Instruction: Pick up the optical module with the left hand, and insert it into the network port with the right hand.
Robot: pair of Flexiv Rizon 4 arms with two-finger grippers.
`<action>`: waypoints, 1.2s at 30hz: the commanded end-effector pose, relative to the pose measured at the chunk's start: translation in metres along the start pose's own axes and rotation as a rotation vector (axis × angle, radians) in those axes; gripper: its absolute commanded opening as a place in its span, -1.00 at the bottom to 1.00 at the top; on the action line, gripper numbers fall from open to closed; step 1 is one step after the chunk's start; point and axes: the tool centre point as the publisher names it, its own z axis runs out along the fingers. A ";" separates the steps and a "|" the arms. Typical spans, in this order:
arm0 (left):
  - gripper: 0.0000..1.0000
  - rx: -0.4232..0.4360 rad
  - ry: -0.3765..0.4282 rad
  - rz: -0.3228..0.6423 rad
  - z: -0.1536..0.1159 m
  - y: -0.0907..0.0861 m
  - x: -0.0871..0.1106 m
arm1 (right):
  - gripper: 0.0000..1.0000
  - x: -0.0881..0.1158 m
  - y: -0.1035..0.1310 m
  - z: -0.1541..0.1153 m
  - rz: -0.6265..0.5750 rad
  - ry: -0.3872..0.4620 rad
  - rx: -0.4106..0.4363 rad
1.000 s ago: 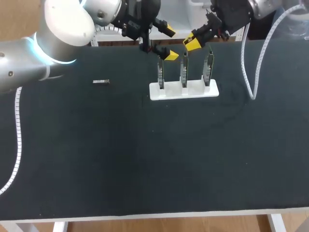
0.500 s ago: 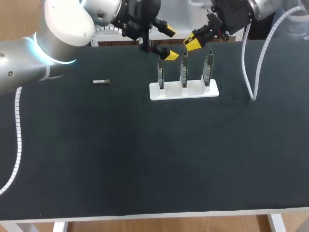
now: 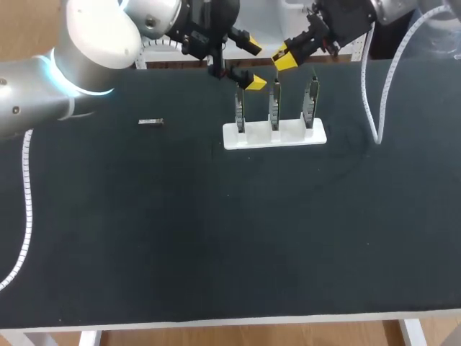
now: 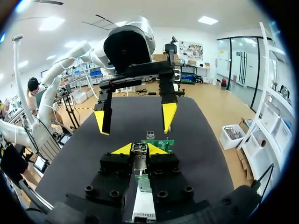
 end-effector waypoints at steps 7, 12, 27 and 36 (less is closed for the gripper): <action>1.00 -0.001 0.004 -0.002 0.000 -0.001 -0.001 | -1.00 0.005 -0.013 0.002 0.020 0.000 -0.151; 1.00 -0.001 0.004 -0.002 0.000 -0.001 -0.001 | -1.00 0.008 -0.015 0.004 0.029 0.003 -0.157; 1.00 -0.001 0.004 -0.002 0.000 -0.001 -0.001 | -1.00 0.011 -0.019 0.006 0.039 -0.004 -0.163; 1.00 -0.001 0.004 -0.002 0.000 -0.001 -0.001 | -1.00 0.005 -0.021 0.008 0.026 0.007 -0.168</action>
